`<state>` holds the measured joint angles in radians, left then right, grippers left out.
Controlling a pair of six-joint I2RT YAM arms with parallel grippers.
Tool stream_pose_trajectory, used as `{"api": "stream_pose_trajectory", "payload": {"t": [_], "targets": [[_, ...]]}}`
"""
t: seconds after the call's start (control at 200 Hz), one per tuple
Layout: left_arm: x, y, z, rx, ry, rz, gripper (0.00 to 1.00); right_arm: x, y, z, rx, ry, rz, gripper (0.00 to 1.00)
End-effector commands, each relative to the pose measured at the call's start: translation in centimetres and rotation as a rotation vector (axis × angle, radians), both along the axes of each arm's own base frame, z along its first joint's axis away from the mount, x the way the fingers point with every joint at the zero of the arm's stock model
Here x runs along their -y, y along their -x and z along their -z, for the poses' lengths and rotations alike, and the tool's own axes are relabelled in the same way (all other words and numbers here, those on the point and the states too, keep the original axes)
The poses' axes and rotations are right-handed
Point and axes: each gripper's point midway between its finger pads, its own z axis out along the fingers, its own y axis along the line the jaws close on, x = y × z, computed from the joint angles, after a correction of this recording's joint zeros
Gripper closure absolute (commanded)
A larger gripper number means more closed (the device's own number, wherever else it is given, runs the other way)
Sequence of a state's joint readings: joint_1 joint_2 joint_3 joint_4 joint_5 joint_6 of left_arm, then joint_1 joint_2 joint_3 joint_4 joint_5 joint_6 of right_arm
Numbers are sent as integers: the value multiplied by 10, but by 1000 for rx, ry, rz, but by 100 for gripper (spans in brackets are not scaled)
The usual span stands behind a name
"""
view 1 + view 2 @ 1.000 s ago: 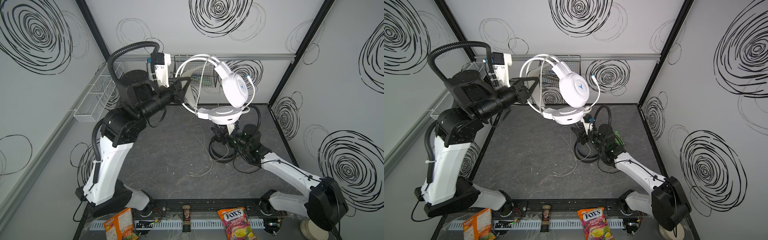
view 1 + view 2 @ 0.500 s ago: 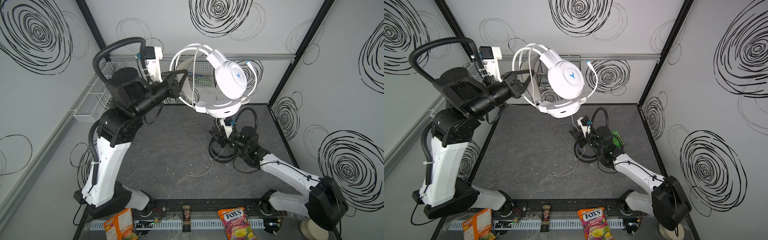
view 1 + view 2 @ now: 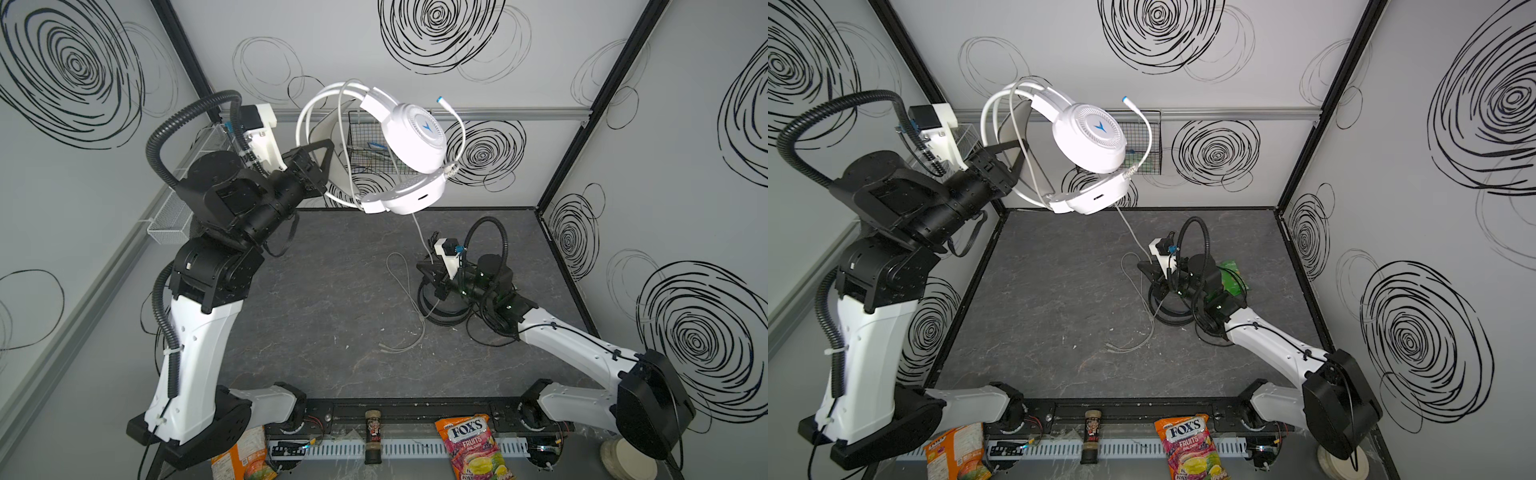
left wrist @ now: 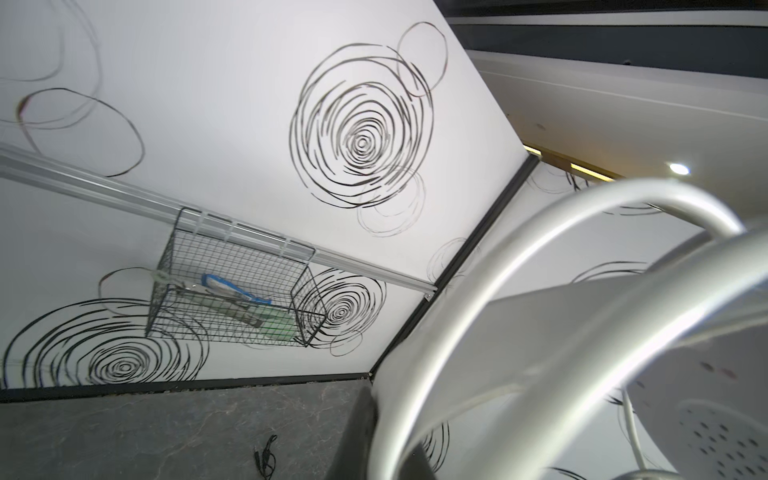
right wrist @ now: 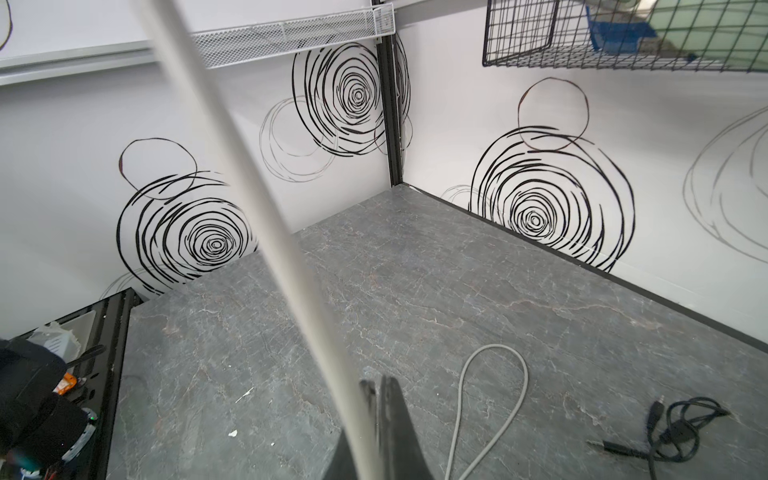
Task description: Wrap the headphones
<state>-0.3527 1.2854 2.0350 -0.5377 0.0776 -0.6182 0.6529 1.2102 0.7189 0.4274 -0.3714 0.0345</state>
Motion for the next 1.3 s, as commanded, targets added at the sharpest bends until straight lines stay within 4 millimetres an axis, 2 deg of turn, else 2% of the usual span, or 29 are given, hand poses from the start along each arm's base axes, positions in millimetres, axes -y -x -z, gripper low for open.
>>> {"api": "stream_pose_trajectory", "payload": {"t": [0.0, 0.1, 0.195, 0.43, 0.625, 0.72, 0.856, 0.981, 1.066, 1.201, 1.291], "targets": [[-33, 5, -36, 99, 166, -132, 100, -1, 18, 7, -28, 48, -61, 100], [-39, -1, -35, 94, 184, -169, 100, -5, 34, 20, -37, 110, -120, 100], [-36, -11, -33, 80, 209, -156, 100, -15, 48, 27, -16, 168, -174, 100], [-38, -40, 4, -34, 261, -222, 100, -55, 88, 14, 131, 304, -332, 100], [-47, -54, 36, -103, 230, -319, 100, -85, 134, -15, 251, 341, -477, 100], [-52, -61, 54, -145, 148, -390, 100, -98, 153, -31, 317, 384, -526, 100], [-68, -68, 86, -233, 20, -517, 100, -107, 171, -81, 425, 365, -519, 100], [-77, -65, 109, -273, -104, -605, 100, -103, 172, -123, 508, 333, -456, 100], [-80, -62, 118, -289, -190, -644, 100, -98, 163, -146, 575, 348, -389, 100], [-81, -55, 129, -304, -340, -684, 100, -87, 137, -177, 728, 421, -236, 100], [-78, -50, 134, -316, -451, -681, 100, -73, 105, -191, 814, 505, -88, 100]]}}
